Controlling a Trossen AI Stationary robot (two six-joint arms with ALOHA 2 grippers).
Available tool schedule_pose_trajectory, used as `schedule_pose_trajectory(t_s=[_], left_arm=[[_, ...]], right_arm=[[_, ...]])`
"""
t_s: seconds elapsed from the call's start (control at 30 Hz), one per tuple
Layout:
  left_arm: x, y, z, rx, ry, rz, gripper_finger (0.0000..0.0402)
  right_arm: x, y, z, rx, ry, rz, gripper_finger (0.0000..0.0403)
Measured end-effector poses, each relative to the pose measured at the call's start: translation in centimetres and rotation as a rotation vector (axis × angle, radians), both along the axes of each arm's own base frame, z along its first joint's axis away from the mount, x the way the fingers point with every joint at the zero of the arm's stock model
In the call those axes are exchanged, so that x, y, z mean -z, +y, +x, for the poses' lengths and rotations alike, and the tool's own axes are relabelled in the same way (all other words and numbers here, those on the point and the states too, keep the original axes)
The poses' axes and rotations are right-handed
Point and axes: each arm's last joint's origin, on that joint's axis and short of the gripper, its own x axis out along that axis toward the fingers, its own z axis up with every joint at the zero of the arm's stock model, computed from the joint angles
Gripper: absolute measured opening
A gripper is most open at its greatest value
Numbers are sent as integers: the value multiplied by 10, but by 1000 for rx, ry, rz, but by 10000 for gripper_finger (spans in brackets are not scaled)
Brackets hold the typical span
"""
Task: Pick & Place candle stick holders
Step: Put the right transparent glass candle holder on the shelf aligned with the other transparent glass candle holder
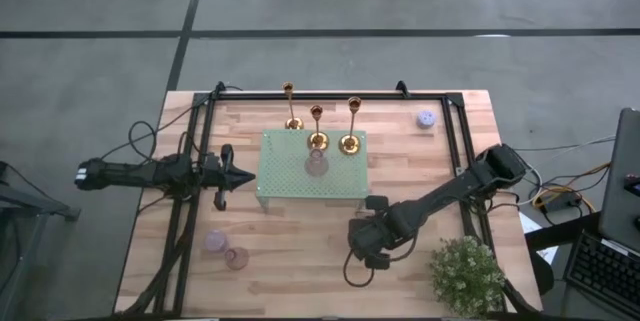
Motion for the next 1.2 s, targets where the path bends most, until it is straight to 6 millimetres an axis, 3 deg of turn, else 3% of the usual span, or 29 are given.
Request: schedule_pose_trajectory(t_s=[0.3,0.5,0.77,1.07,1.2], left_arm=[[0,0,0,0,0,0,14],[0,0,0,0,0,0,14],[0,0,0,0,0,0,14],[0,0,0,0,0,0,14],[0,0,0,0,0,0,14]], right_arm=[[22,24,-18,71,-76,-58,156],[29,35,-22,144,-131,-107,203],[52,58,-10,181,-96,-159,211],[54,75,15,190,-4,-344,210],[65,81,22,171,53,-418,210]])
